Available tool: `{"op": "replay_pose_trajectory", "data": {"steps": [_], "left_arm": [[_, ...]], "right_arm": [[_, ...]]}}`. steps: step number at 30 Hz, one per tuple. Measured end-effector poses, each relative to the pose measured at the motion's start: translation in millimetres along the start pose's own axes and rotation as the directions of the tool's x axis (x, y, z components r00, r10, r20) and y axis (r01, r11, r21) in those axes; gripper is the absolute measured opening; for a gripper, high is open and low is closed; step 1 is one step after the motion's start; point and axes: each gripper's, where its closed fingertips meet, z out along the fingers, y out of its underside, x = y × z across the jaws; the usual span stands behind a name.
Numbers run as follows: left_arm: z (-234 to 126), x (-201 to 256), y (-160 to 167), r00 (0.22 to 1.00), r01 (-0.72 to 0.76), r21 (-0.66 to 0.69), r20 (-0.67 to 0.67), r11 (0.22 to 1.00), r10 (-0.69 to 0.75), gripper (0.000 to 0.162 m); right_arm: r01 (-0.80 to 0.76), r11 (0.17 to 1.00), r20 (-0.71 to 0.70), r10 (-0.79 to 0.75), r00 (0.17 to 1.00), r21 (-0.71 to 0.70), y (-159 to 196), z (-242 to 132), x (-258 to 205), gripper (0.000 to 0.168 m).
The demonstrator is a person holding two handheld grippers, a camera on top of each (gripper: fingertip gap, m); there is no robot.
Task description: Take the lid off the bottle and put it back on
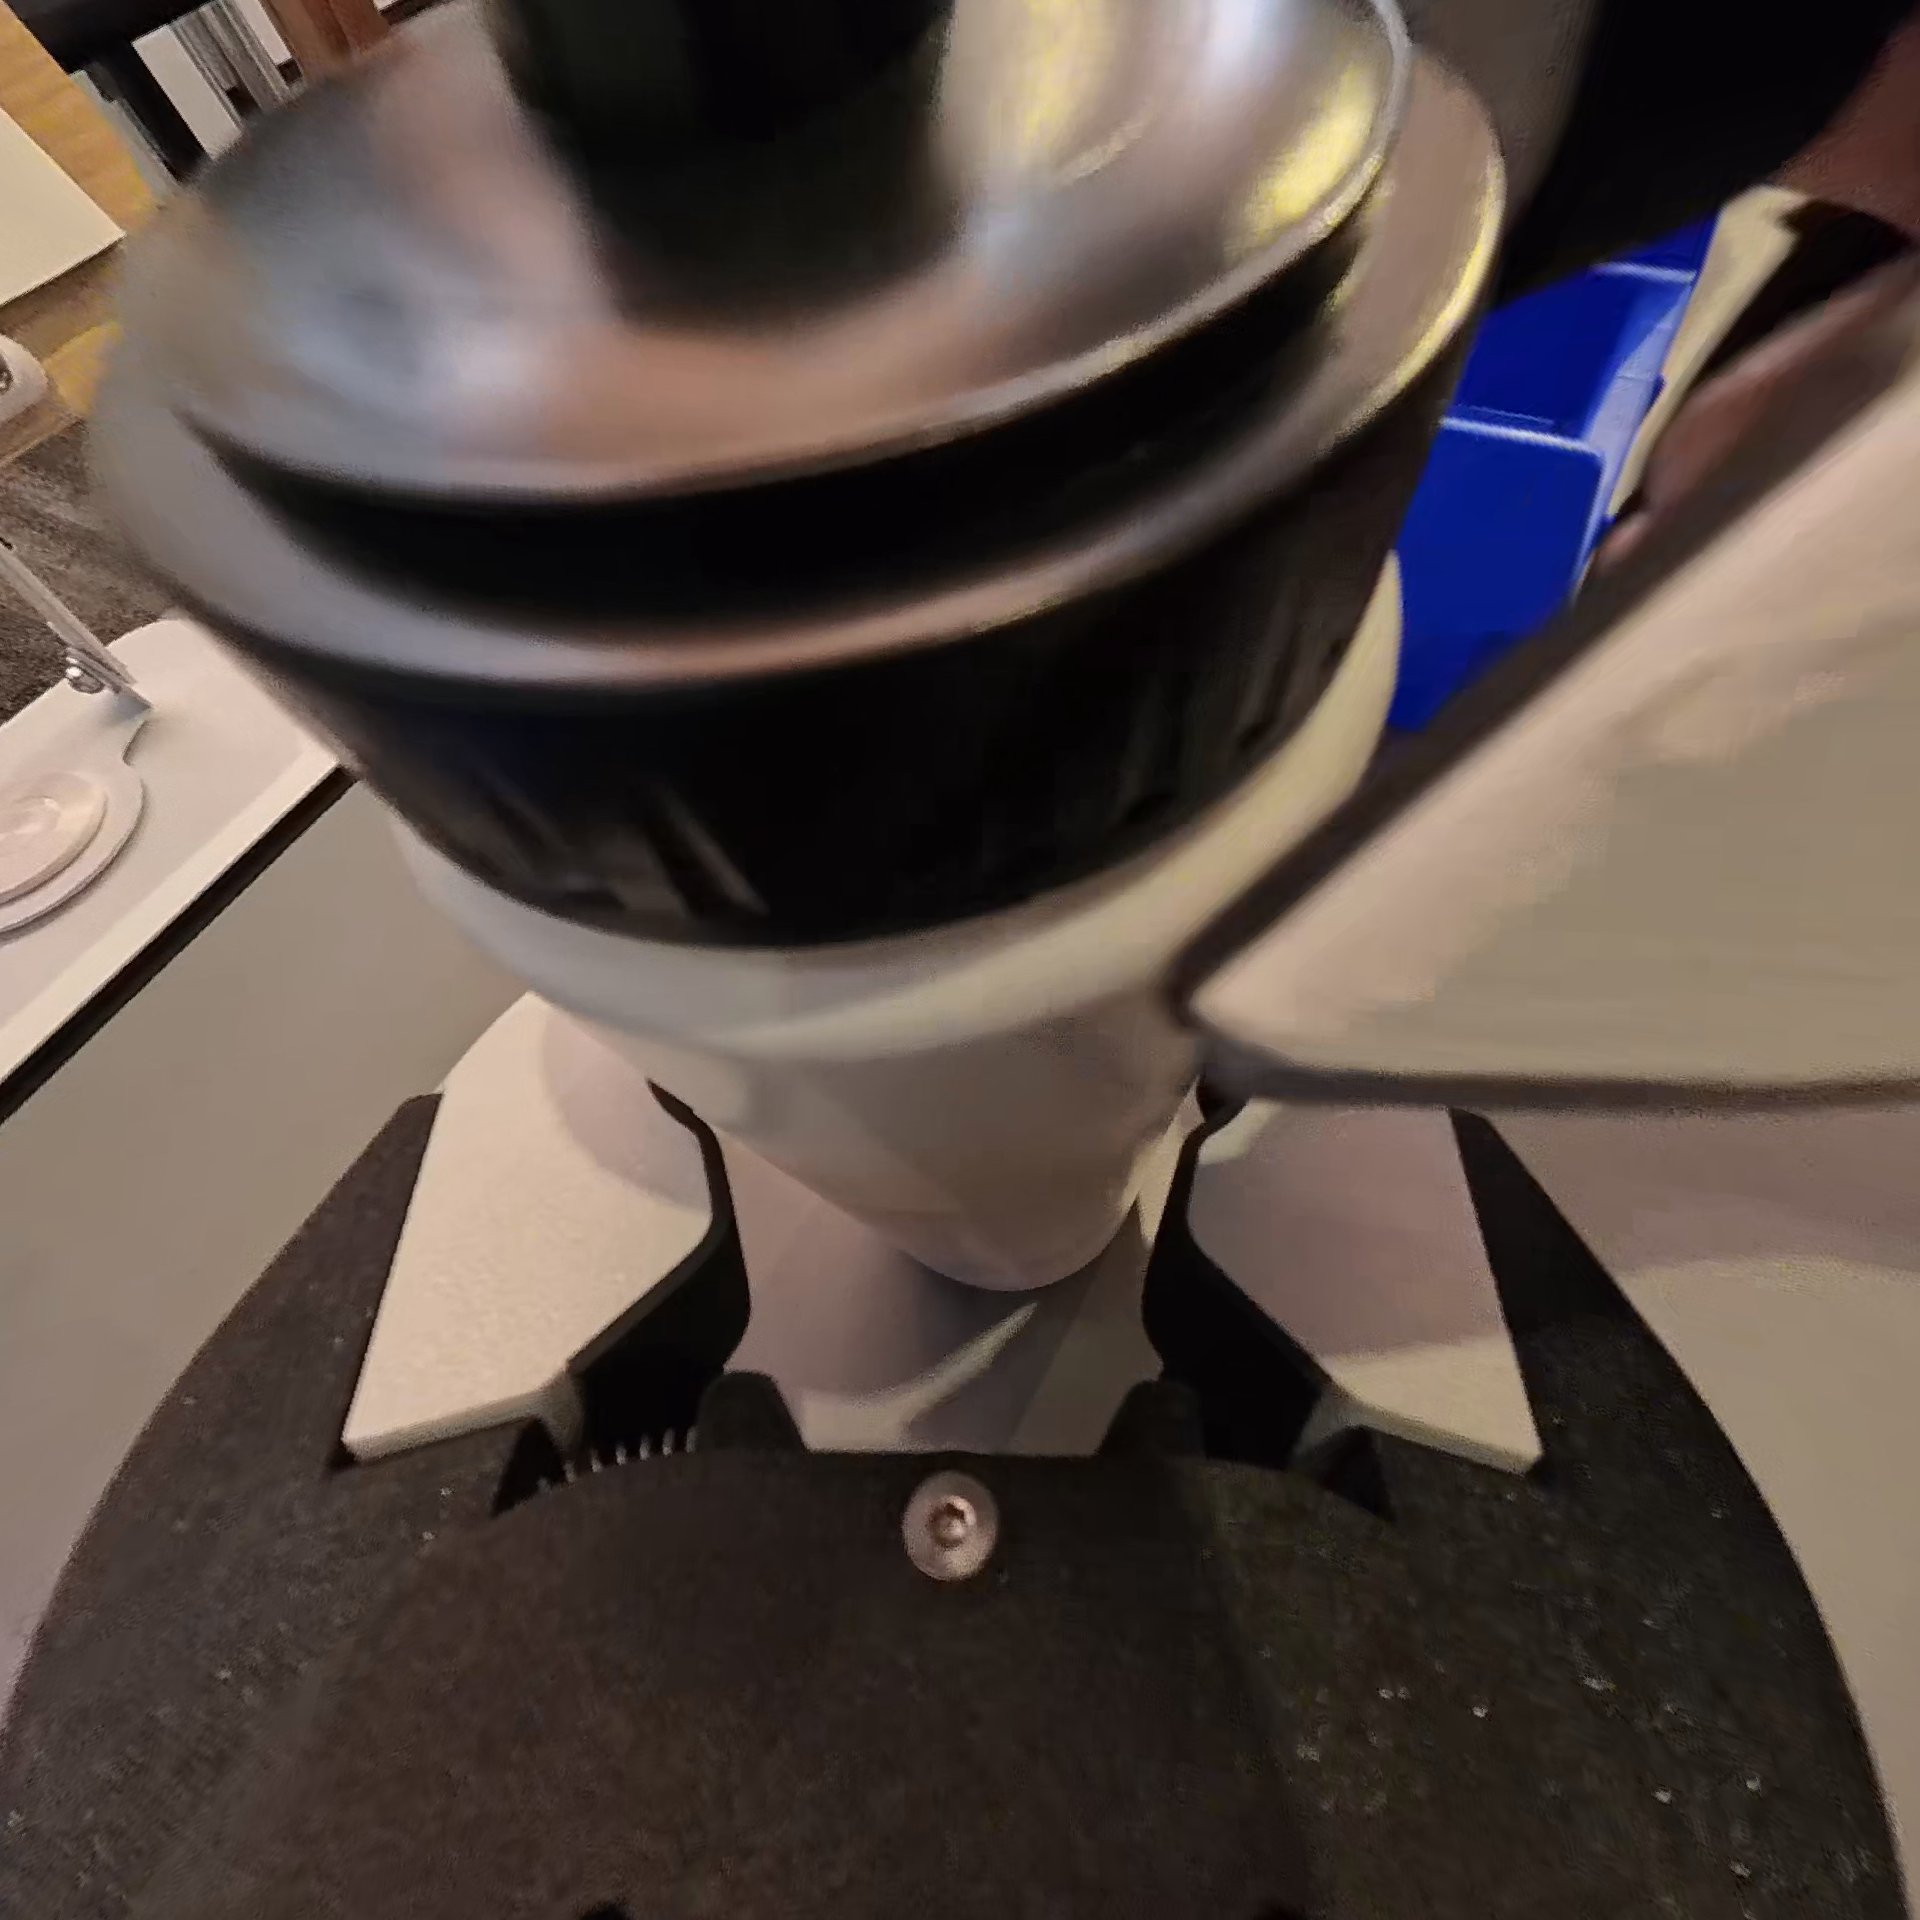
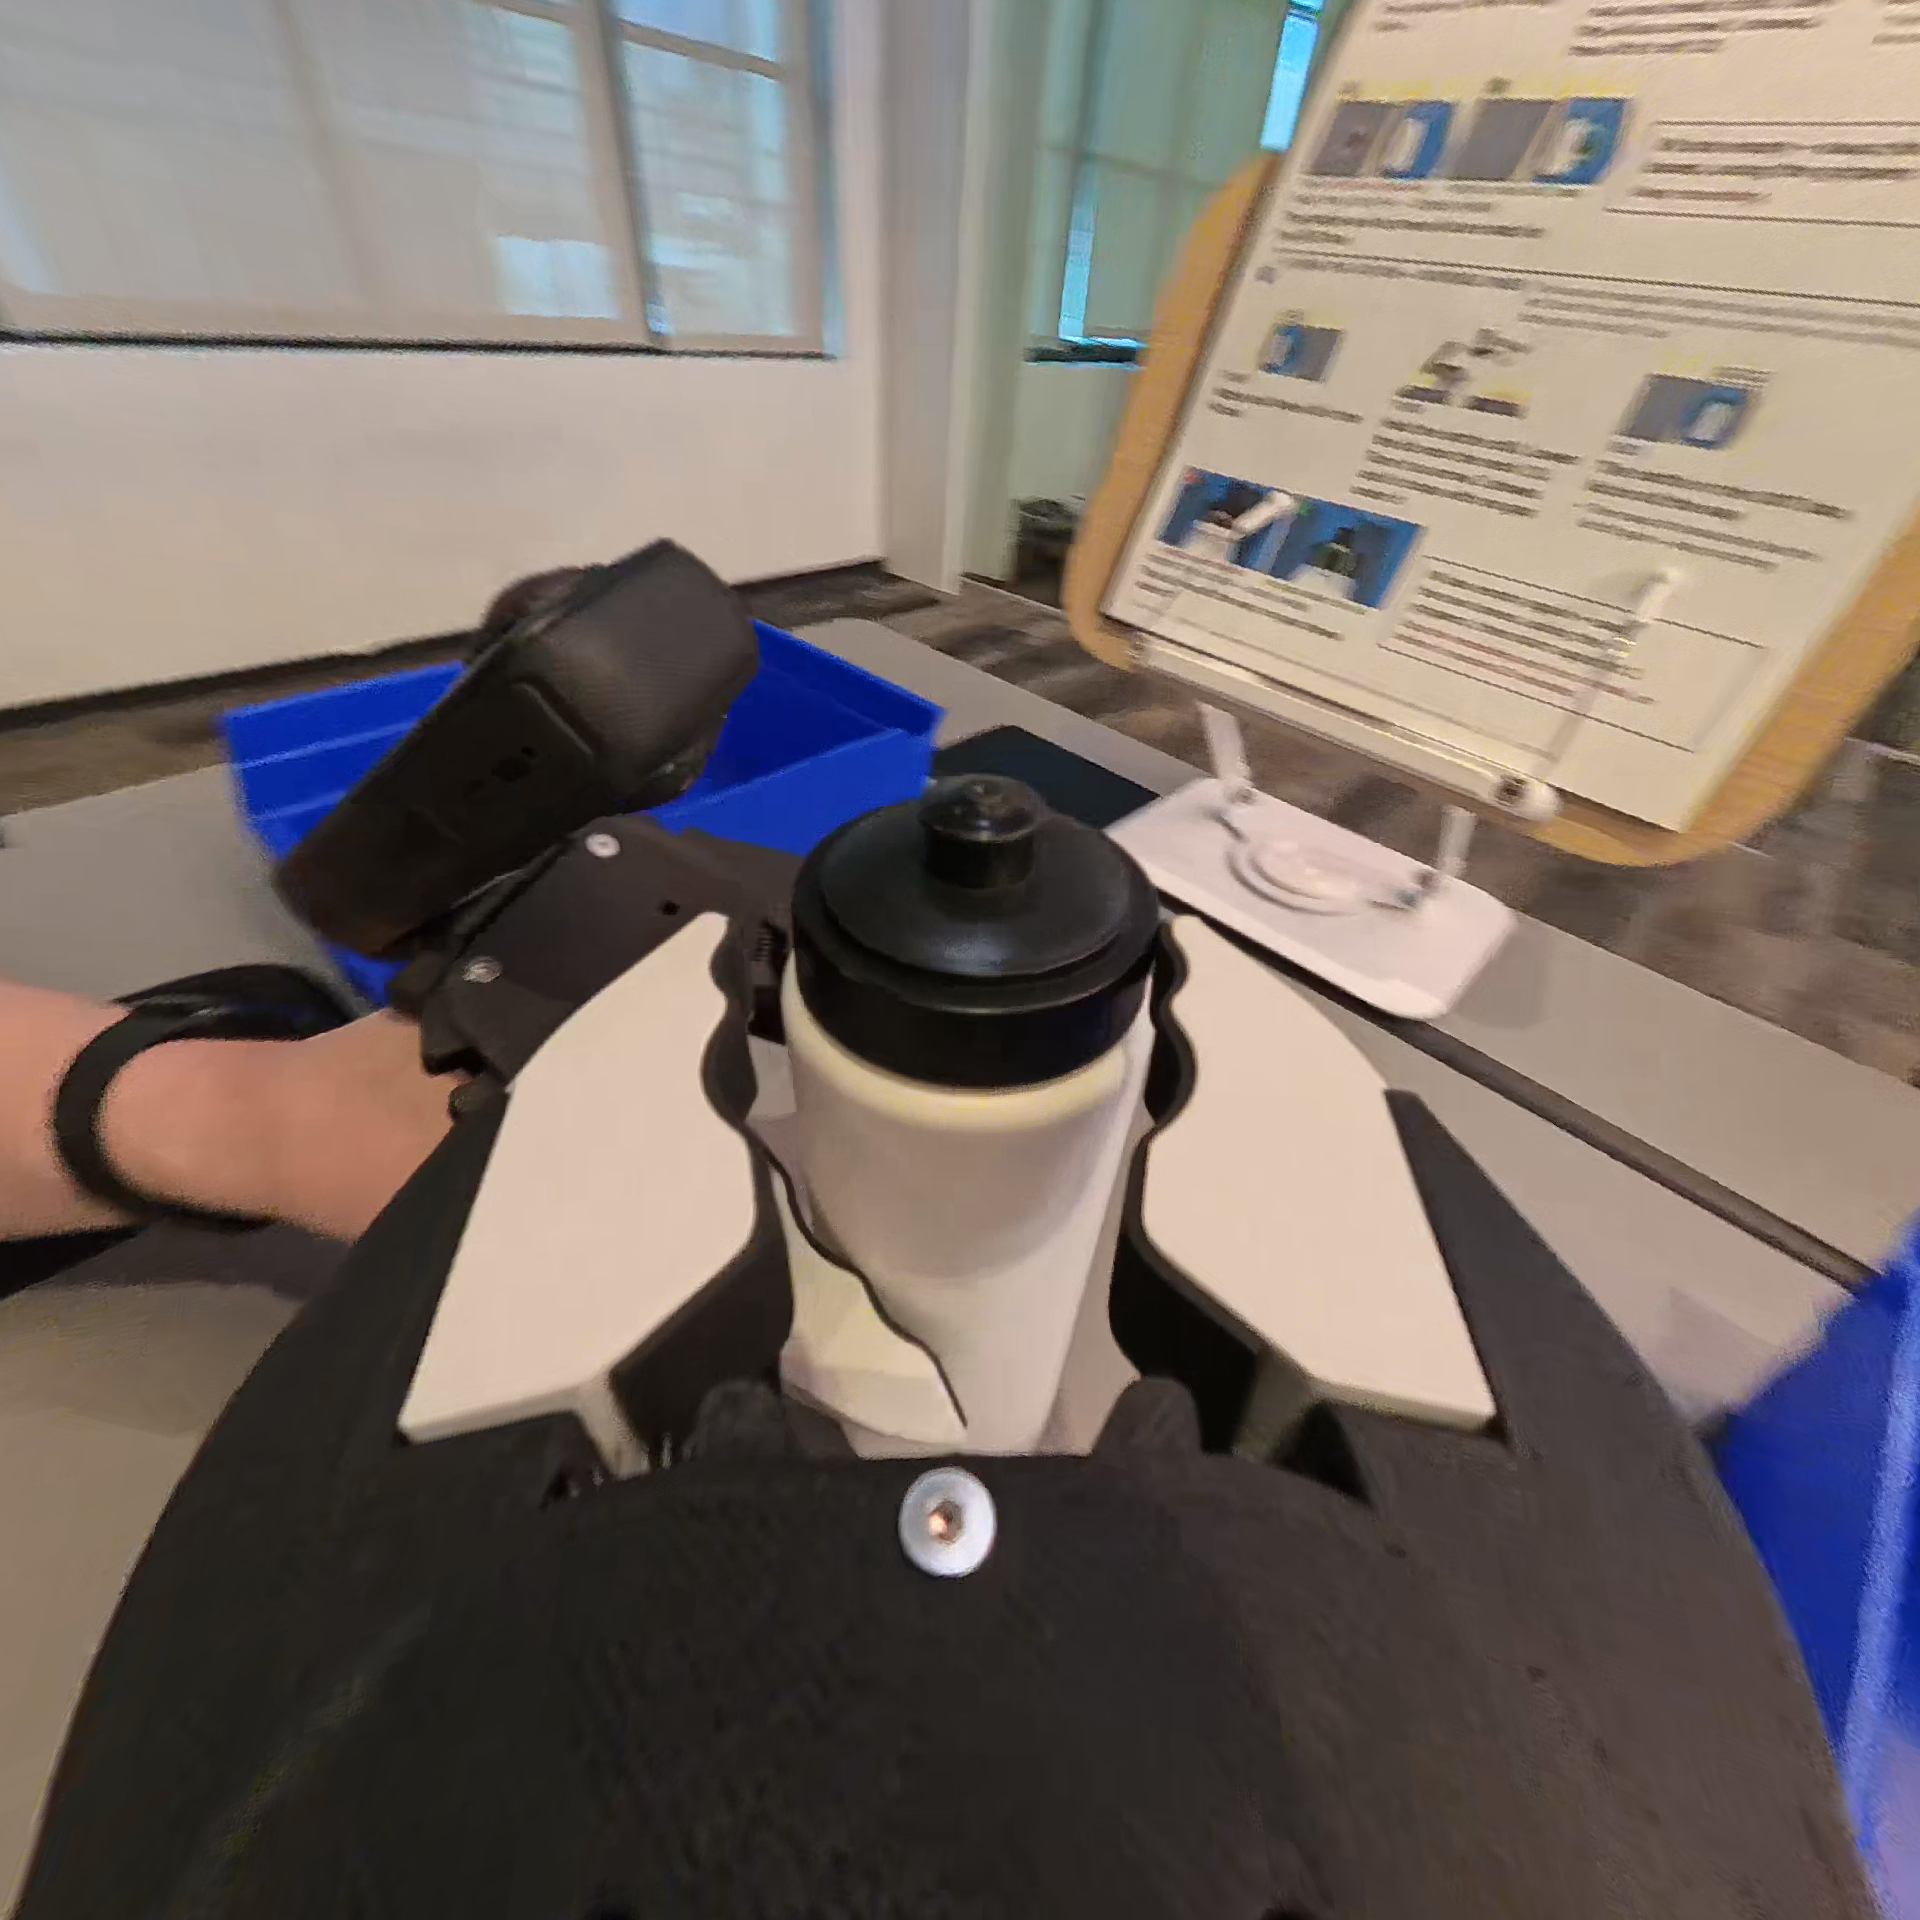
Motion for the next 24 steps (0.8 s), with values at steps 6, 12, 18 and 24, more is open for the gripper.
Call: {"op": "replay_pose_trajectory", "data": {"steps": [6,12,18,24], "left_arm": [[1.4,5.5,-1.3,0.999,-0.005,0.010,-0.036,1.000,0.006,0.096],[1.5,6.3,-1.4,0.999,-0.009,0.011,-0.043,1.000,0.009,0.096],[1.8,3.8,-1.3,1.000,0.004,0.009,-0.015,1.000,-0.004,0.096],[0.2,0.8,-0.3,1.000,0.018,0.007,0.004,1.000,-0.018,0.096]], "right_arm": [[0.067,0.997,0.277,-0.073,0.958,0.028,0.4,-5.8,8.1,0.080],[0.068,0.998,0.335,-0.063,0.940,-0.004,3.5,-1.4,2.2,0.069],[0.030,1.000,0.127,-0.029,0.991,-0.006,3.4,0.5,4.3,0.069],[0.003,1.000,-0.121,-0.002,0.993,0.007,3.2,2.2,3.3,0.068]]}}
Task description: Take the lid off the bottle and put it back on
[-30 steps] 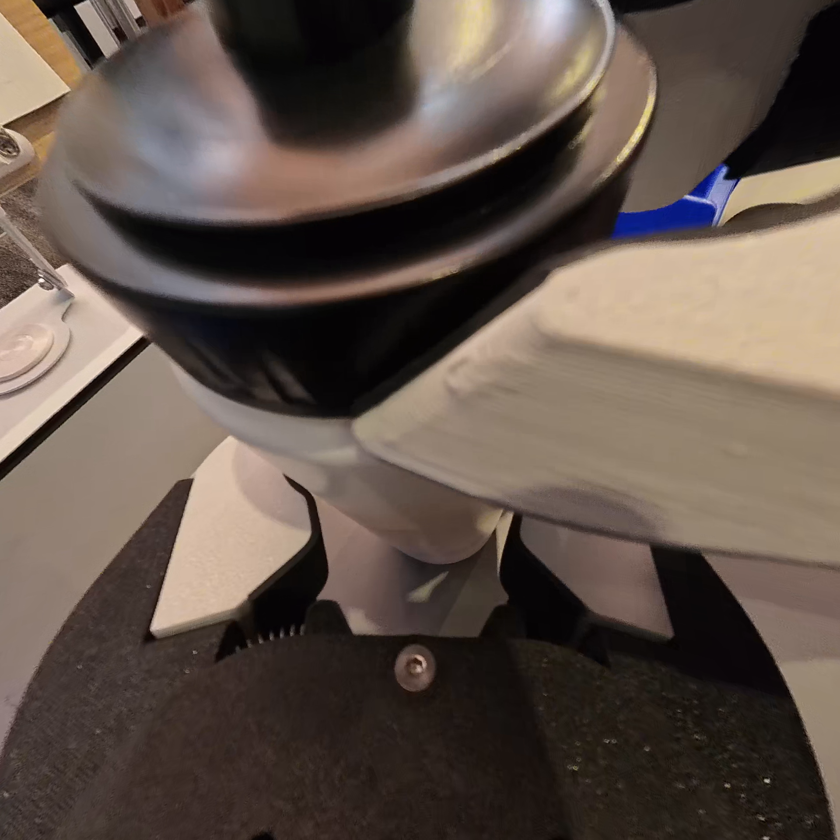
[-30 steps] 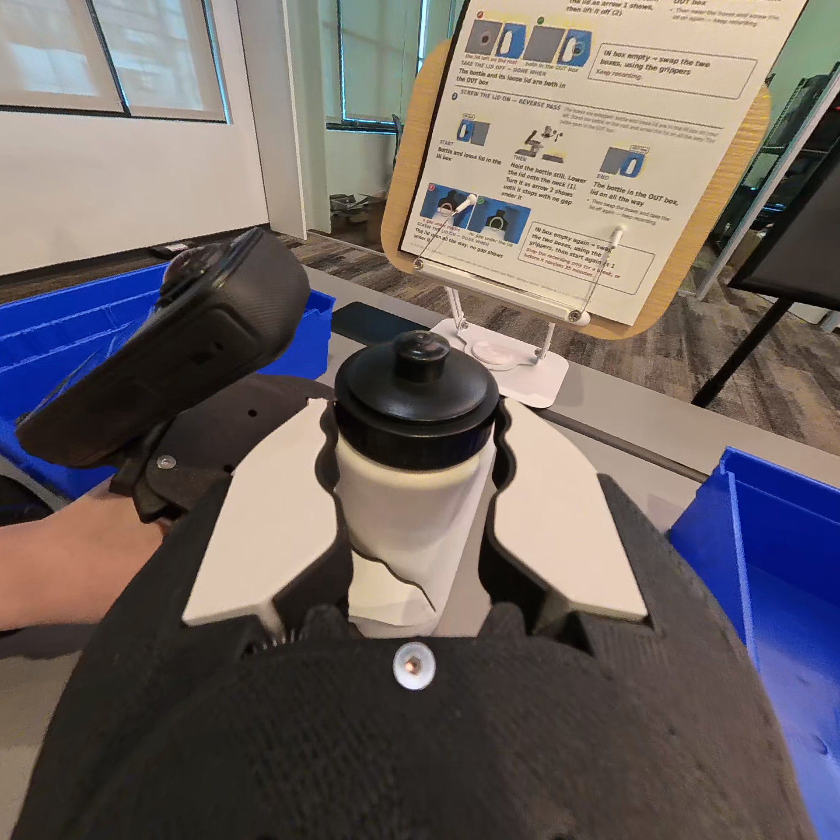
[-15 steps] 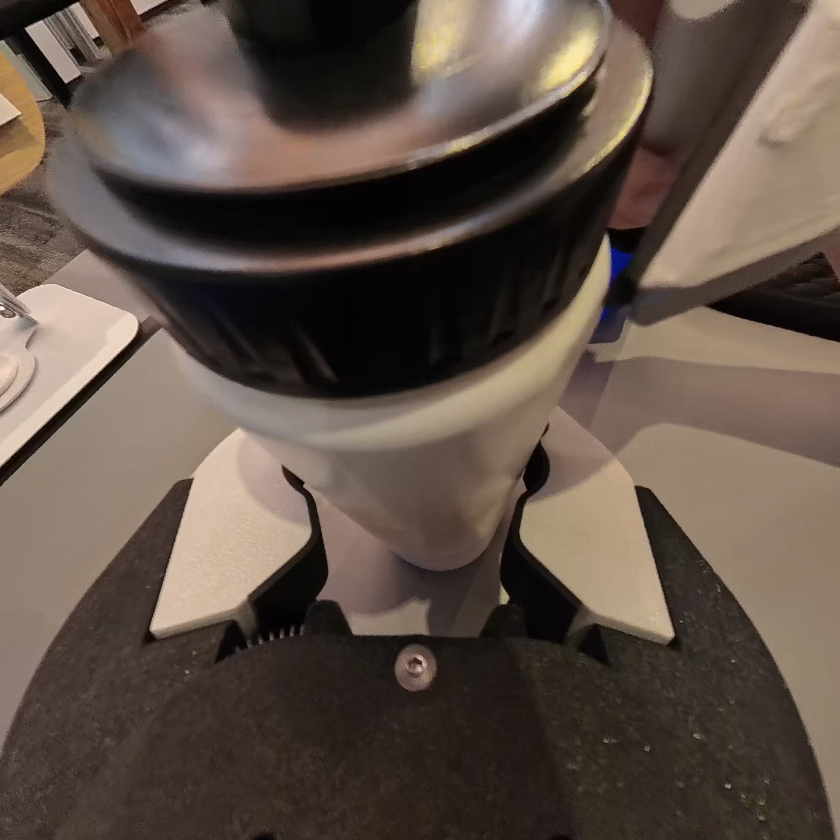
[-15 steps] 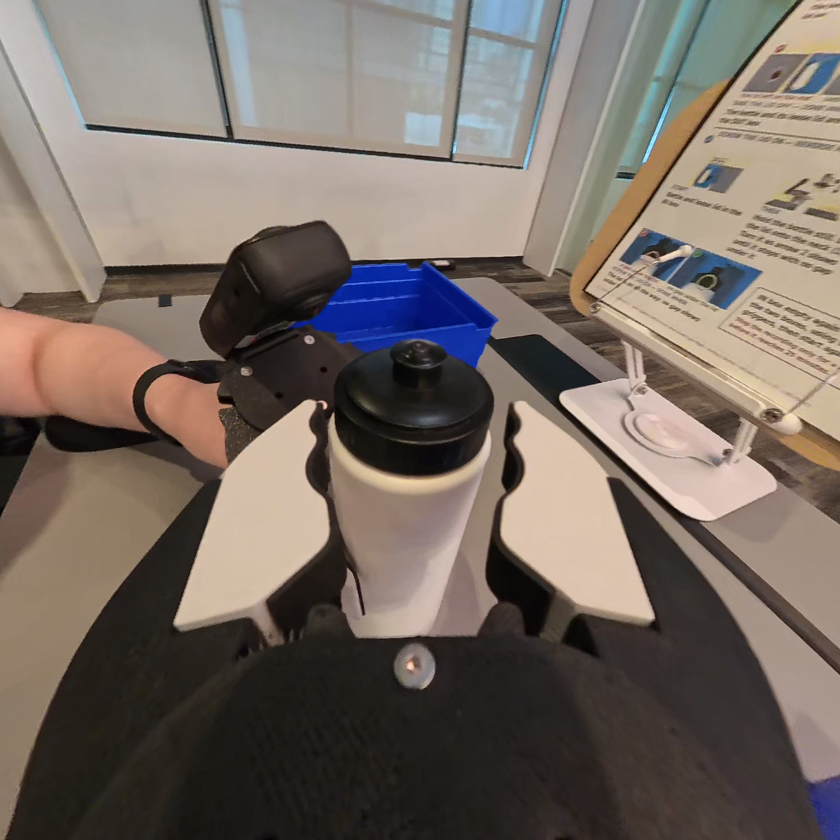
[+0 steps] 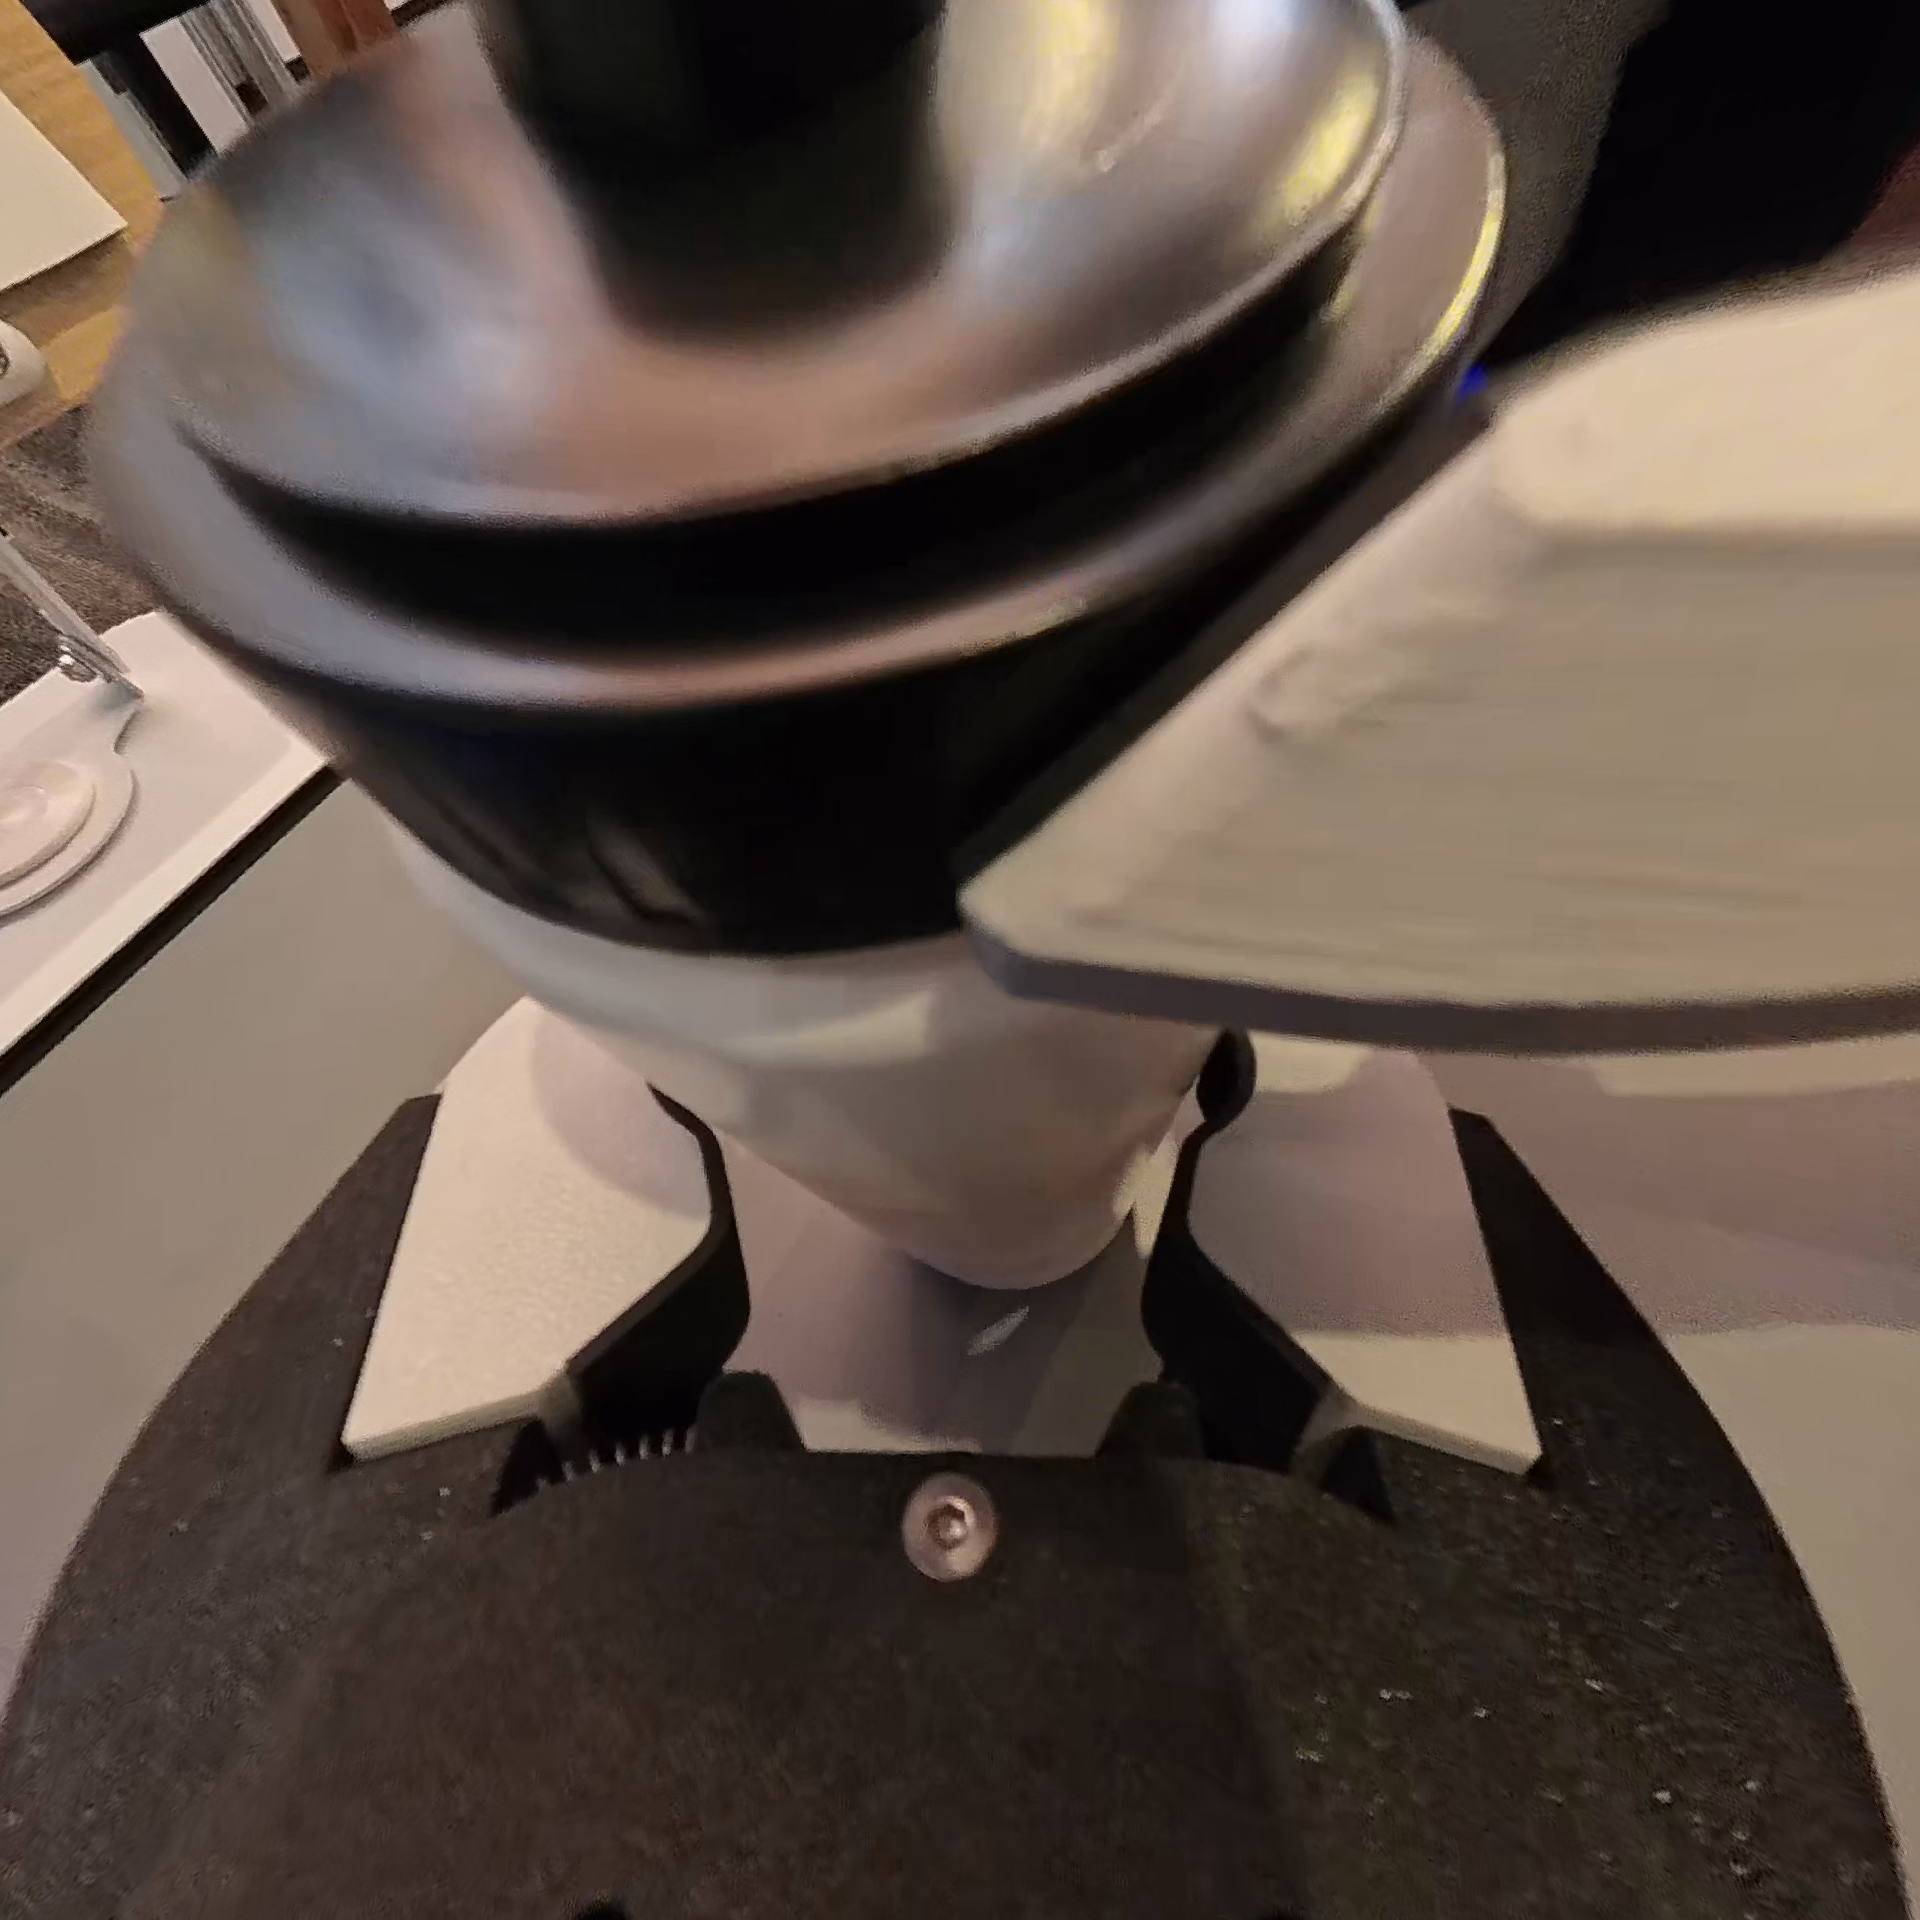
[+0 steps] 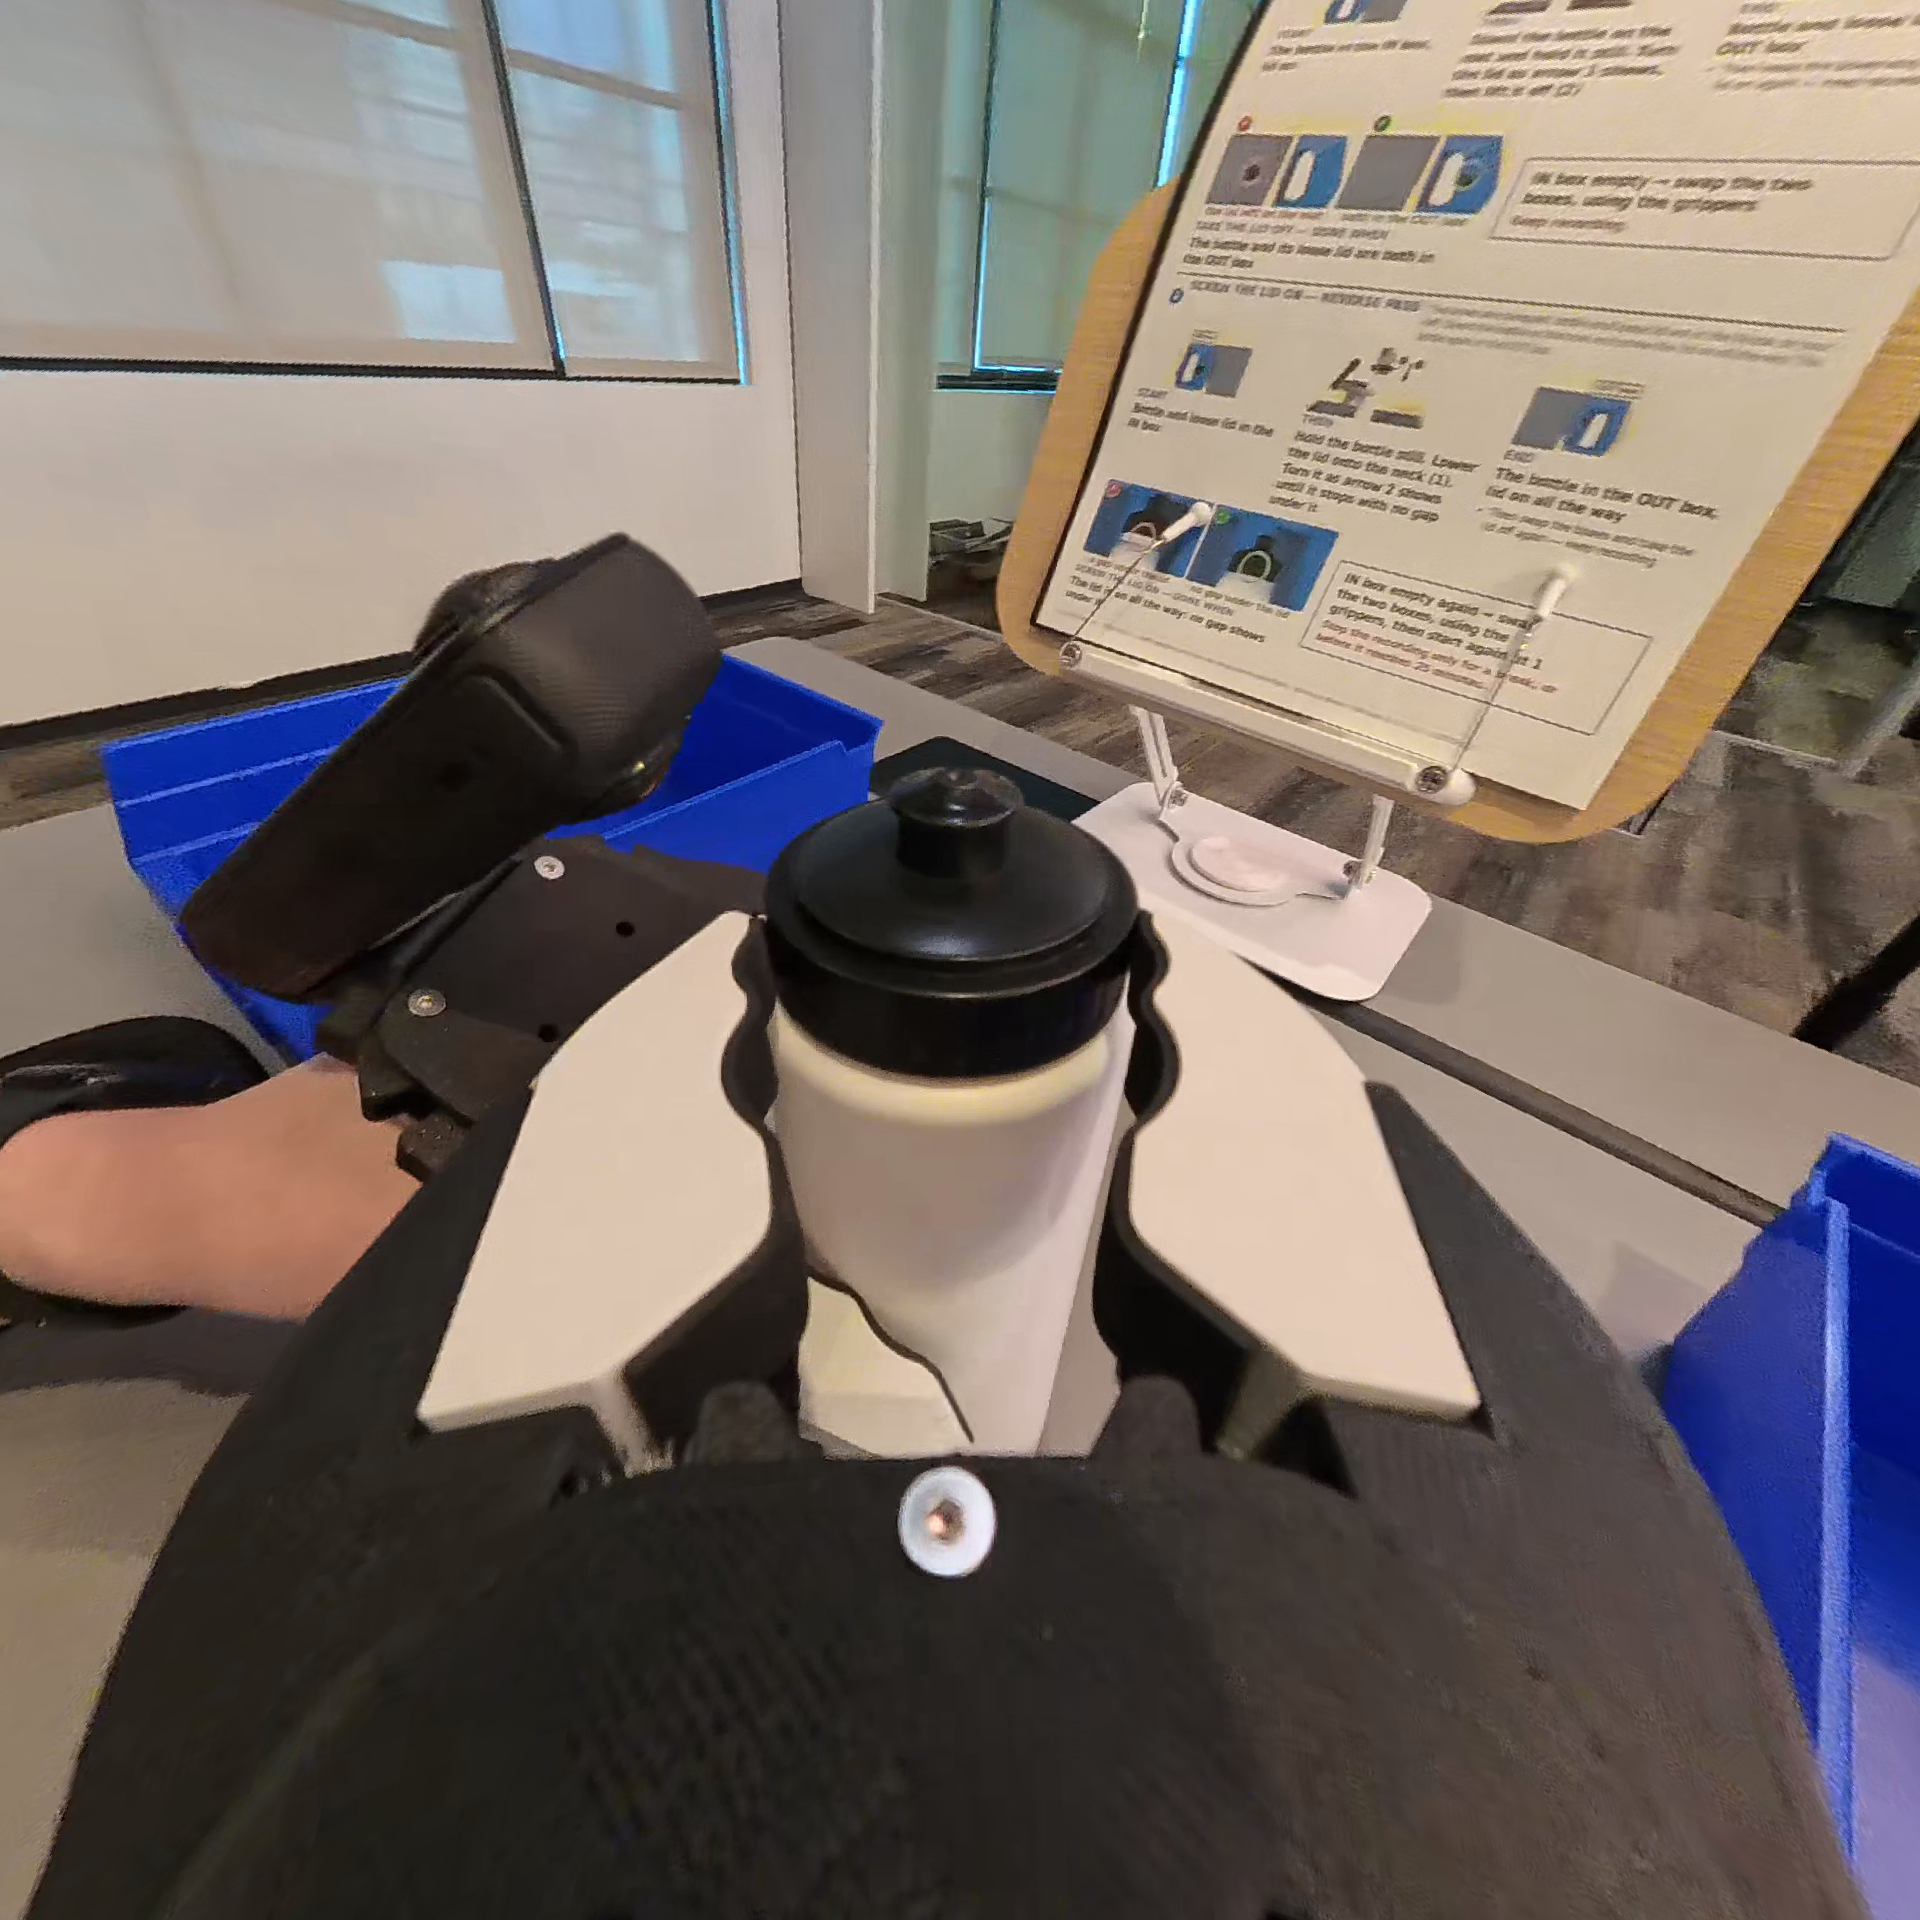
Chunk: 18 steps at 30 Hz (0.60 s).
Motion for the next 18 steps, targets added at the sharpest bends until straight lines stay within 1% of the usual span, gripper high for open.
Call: {"op": "replay_pose_trajectory", "data": {"steps": [3,5,7,9,11,14,15,18], "left_arm": [[0.3,-2.8,0.5,1.000,-0.012,-0.003,0.016,1.000,0.012,0.096],[-0.2,-2.8,1.2,1.000,-0.014,-0.011,0.007,1.000,0.014,0.096],[0.0,-1.3,1.1,1.000,-0.025,-0.013,-0.007,1.000,0.025,0.095],[0.4,1.9,0.2,0.999,-0.042,-0.007,-0.027,0.999,0.042,0.096],[0.8,5.0,-0.3,0.998,-0.049,-0.004,-0.045,0.999,0.048,0.096],[1.1,9.6,-0.8,0.995,-0.061,0.002,-0.074,0.998,0.061,0.096],[1.2,11.4,-1.0,0.994,-0.067,0.005,-0.086,0.998,0.067,0.096],[0.8,10.6,-0.6,0.994,-0.062,0.003,-0.089,0.998,0.062,0.095]], "right_arm": [[-0.053,0.998,0.074,0.055,0.996,-0.025,0.5,-0.3,3.3,0.068],[-0.107,0.994,0.165,0.111,0.980,-0.034,-1.8,-3.0,3.2,0.066],[-0.128,0.992,0.259,0.129,0.957,-0.021,-7.4,-7.6,3.0,0.067],[-0.102,0.995,0.323,0.097,0.941,-0.001,-11.4,-10.3,5.0,0.069],[-0.037,0.999,0.370,0.037,0.928,-0.008,-10.1,-10.0,4.7,0.078],[0.078,0.994,0.437,-0.039,0.899,-0.073,0.6,-7.6,-2.3,0.077],[0.099,0.992,0.435,-0.055,0.899,-0.079,1.7,-5.7,-2.1,0.072],[0.098,0.992,0.428,-0.055,0.902,-0.079,1.7,-3.9,-3.0,0.071]]}}
